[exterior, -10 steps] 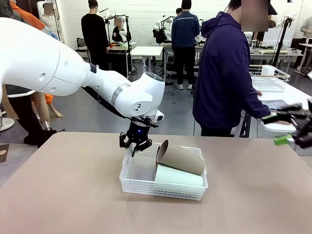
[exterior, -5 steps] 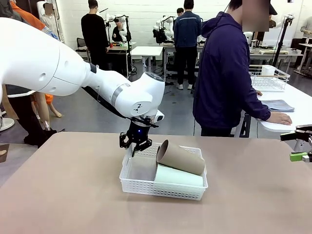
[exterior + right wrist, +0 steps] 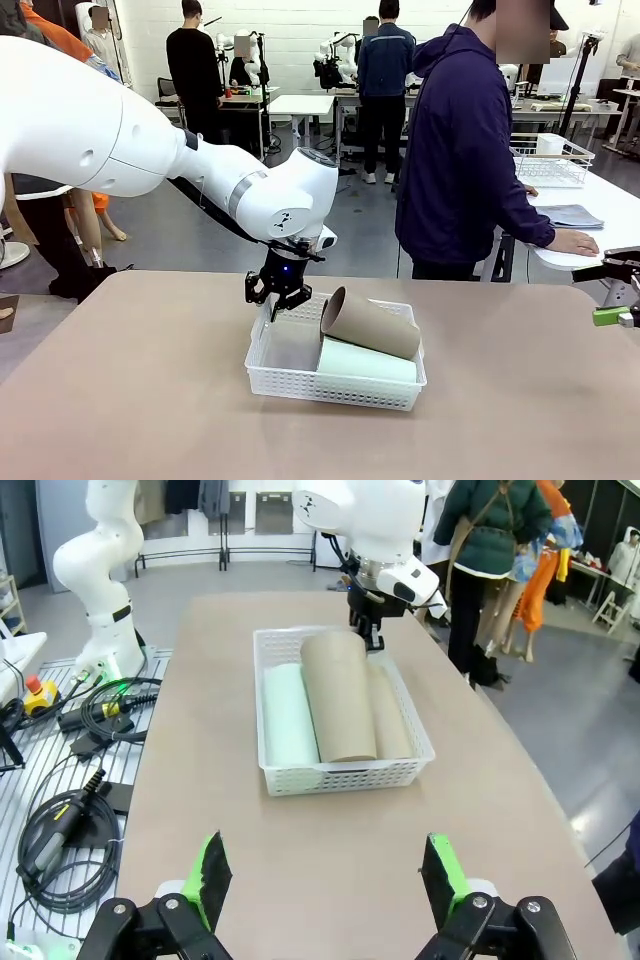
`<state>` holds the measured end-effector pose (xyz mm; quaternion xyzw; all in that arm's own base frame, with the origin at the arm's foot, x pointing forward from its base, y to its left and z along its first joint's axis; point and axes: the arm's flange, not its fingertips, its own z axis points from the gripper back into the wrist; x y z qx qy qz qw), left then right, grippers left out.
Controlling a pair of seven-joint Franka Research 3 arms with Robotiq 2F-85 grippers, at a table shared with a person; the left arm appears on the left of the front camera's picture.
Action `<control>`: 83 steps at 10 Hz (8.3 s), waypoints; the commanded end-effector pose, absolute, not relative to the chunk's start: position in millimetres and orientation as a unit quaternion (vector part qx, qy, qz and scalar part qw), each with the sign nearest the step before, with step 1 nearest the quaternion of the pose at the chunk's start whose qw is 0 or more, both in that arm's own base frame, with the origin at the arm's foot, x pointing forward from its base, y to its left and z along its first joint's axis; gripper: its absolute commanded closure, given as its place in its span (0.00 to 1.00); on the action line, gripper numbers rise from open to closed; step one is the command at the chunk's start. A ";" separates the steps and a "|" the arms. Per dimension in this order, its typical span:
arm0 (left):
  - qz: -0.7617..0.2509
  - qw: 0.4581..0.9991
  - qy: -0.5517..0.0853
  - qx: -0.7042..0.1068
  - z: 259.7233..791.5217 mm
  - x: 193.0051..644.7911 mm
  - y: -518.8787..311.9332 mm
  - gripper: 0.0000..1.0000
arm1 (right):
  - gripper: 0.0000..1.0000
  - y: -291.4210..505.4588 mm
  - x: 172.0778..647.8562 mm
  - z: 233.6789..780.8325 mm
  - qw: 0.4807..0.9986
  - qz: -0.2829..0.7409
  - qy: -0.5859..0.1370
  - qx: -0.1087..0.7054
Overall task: Clean and organize the cups into the basket.
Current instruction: Move the Organizing basket back to the left side of the table.
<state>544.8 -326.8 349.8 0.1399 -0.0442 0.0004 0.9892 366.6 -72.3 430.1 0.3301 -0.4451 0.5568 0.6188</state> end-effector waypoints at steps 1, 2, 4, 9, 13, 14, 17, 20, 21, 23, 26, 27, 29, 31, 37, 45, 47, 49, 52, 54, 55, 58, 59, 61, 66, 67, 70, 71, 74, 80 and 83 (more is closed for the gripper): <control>-0.002 0.988 -0.047 0.146 349.6 543.6 -324.0 1.00 | 0.00 -73.0 364.1 429.7 0.618 0.558 -0.443 0.333; -0.002 0.988 -0.047 0.146 349.6 543.6 -324.0 1.00 | 0.00 -73.0 364.1 429.7 0.618 0.558 -0.443 0.333; -0.002 0.988 -0.047 0.146 349.6 543.6 -324.0 1.00 | 0.00 -73.0 364.1 429.7 0.618 0.558 -0.443 0.333; -0.002 0.988 -0.047 0.146 349.6 543.6 -324.0 1.00 | 0.00 -100.9 352.5 438.7 0.653 0.438 -0.401 0.471; -0.002 0.988 -0.047 0.146 349.6 543.6 -324.0 1.00 | 0.00 -162.2 306.5 448.0 0.716 0.128 -0.192 0.659; -0.002 0.988 -0.047 0.146 349.6 543.6 -324.0 1.00 | 0.00 -176.1 302.4 445.5 0.732 0.084 -0.156 0.658; -0.002 0.988 -0.047 0.146 349.6 543.6 -324.0 1.00 | 0.00 -218.9 299.6 407.3 0.754 -0.030 -0.144 0.640; -0.002 0.988 -0.047 0.146 349.6 543.6 -324.0 1.00 | 0.00 -255.9 297.2 388.6 0.726 -0.055 -0.173 0.663; -0.002 0.988 -0.047 0.146 349.6 543.6 -324.0 1.00 | 0.00 -257.7 301.4 390.4 0.713 -0.020 -0.181 0.677; -0.002 0.988 -0.047 0.146 349.6 543.6 -324.0 1.00 | 0.00 -246.7 291.1 378.2 0.751 -0.063 -0.153 0.640; 0.000 0.989 -0.044 0.140 349.8 544.9 -326.8 0.92 | 0.00 -246.7 291.1 378.2 0.751 -0.063 -0.153 0.640; -0.012 0.989 -0.041 0.145 350.5 547.0 -297.6 0.92 | 0.00 -246.7 291.1 378.2 0.751 -0.063 -0.153 0.640; -0.033 0.988 -0.052 0.140 356.9 544.0 -207.8 0.92 | 0.00 -246.7 291.1 378.2 0.751 -0.063 -0.153 0.640; -0.037 0.981 -0.063 0.182 355.9 540.7 -147.3 0.92 | 0.00 -246.7 291.1 378.2 0.751 -0.063 -0.153 0.640; 0.036 0.983 -0.085 0.160 354.9 527.1 6.1 0.92 | 0.00 -246.7 291.1 378.2 0.751 -0.063 -0.153 0.640; 0.050 0.984 -0.093 0.143 356.2 530.7 32.0 0.19 | 0.00 -246.7 291.1 378.2 0.751 -0.063 -0.153 0.640; 0.053 0.984 -0.091 0.143 357.2 532.1 32.6 0.00 | 0.00 -246.7 291.1 378.2 0.751 -0.063 -0.153 0.640; 0.053 0.984 -0.090 0.146 358.1 532.4 33.9 0.00 | 0.00 -246.7 291.1 378.2 0.751 -0.063 -0.153 0.640; 0.060 0.982 -0.095 0.151 362.7 532.5 33.5 0.00 | 0.00 -246.7 291.1 378.2 0.751 -0.063 -0.153 0.640; 0.122 0.973 -0.119 0.154 383.3 526.5 30.1 0.00 | 0.00 -246.7 291.1 378.2 0.751 -0.063 -0.153 0.640; 0.143 0.971 -0.143 0.129 410.8 511.5 24.9 0.00 | 0.00 -246.7 291.1 378.2 0.751 -0.063 -0.153 0.640; 0.186 0.944 -0.225 0.154 509.8 420.8 -28.1 0.00 | 0.00 -246.7 291.1 378.2 0.751 -0.063 -0.153 0.640; 0.187 0.942 -0.231 0.155 524.9 399.8 -39.2 0.00 | 0.00 -246.7 291.1 378.2 0.751 -0.063 -0.153 0.640; 0.186 0.936 -0.235 0.186 546.9 352.4 -62.3 0.00 | 0.00 -246.7 291.1 378.2 0.751 -0.063 -0.153 0.640; -0.032 0.987 -0.110 0.113 531.5 334.1 -71.6 0.00 | 0.00 -246.7 291.1 378.2 0.751 -0.063 -0.153 0.640; -0.027 0.987 -0.100 0.123 531.2 341.6 -67.1 0.00 | 0.00 -246.7 291.1 378.2 0.751 -0.063 -0.153 0.640; -0.025 0.987 -0.110 0.114 522.6 338.2 -68.7 0.00 | 0.00 -246.7 291.1 378.2 0.751 -0.063 -0.153 0.640; -0.025 0.987 -0.110 0.114 522.6 338.2 -68.7 0.00 | 0.00 -246.7 291.1 378.2 0.751 -0.063 -0.153 0.640; -0.025 0.987 -0.110 0.114 522.6 338.2 -68.7 0.00 | 0.00 -246.7 291.1 378.2 0.751 -0.063 -0.153 0.640; -0.028 0.996 -0.047 -0.063 549.3 340.3 6.7 0.00 | 0.00 -246.7 291.1 378.2 0.751 -0.063 -0.153 0.640; -0.060 0.946 -0.019 -0.318 559.6 370.7 124.2 0.00 | 0.00 -246.7 291.1 378.2 0.751 -0.063 -0.153 0.640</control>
